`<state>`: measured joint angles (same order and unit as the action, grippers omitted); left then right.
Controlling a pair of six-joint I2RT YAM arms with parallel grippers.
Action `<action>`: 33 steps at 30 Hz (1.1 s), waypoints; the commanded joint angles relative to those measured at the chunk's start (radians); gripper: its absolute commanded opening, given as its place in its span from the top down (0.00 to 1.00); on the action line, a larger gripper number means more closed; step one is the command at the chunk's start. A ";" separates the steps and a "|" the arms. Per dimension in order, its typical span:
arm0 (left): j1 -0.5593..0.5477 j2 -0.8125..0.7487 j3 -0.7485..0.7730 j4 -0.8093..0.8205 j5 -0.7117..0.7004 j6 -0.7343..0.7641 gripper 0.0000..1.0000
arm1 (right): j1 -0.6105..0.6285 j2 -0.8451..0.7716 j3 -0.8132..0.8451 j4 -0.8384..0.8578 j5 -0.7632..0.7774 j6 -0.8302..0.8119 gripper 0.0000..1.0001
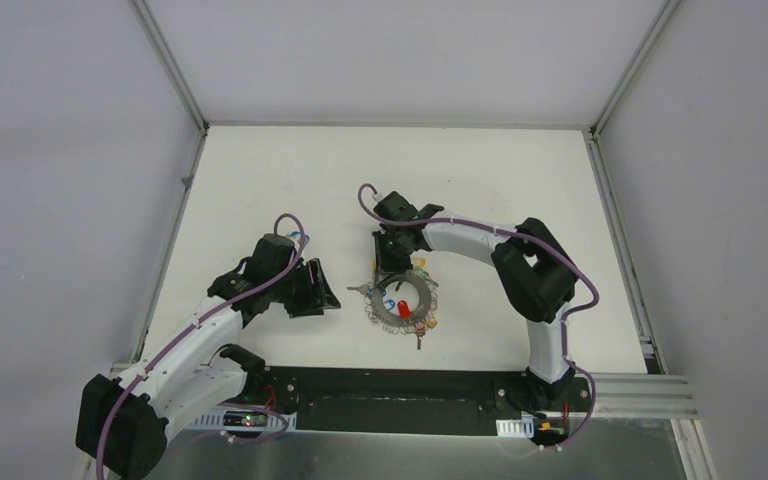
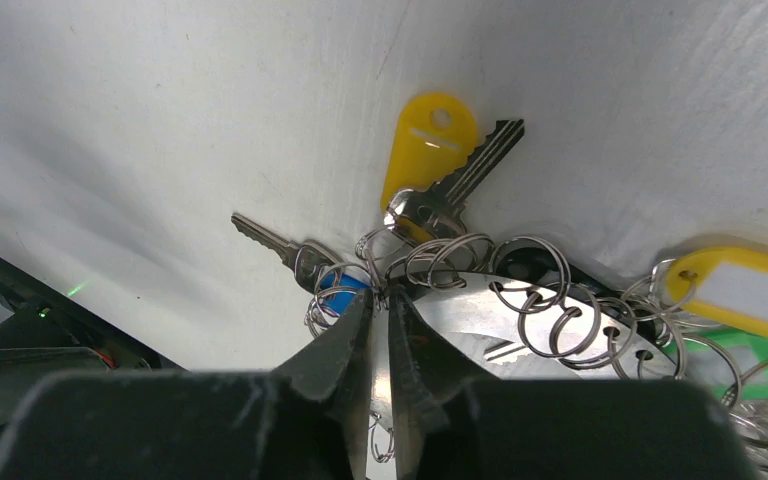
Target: Put the keys on the keyring
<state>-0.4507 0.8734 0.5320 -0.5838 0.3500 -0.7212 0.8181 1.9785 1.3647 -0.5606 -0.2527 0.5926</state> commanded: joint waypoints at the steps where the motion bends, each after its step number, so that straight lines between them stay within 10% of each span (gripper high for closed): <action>1: 0.004 -0.024 -0.003 0.013 0.006 -0.014 0.50 | 0.010 0.017 0.019 0.030 -0.021 -0.010 0.94; 17: 0.004 -0.103 0.075 0.050 0.058 0.111 0.51 | 0.012 -0.263 -0.074 -0.015 -0.070 -0.214 1.00; 33: -0.032 -0.152 0.088 0.414 0.280 0.116 0.53 | 0.012 -0.677 -0.268 0.059 -0.205 -0.452 1.00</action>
<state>-0.4561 0.7410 0.5701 -0.3416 0.5606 -0.6384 0.8234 1.4460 1.1271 -0.5858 -0.3779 0.2638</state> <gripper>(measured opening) 0.477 0.007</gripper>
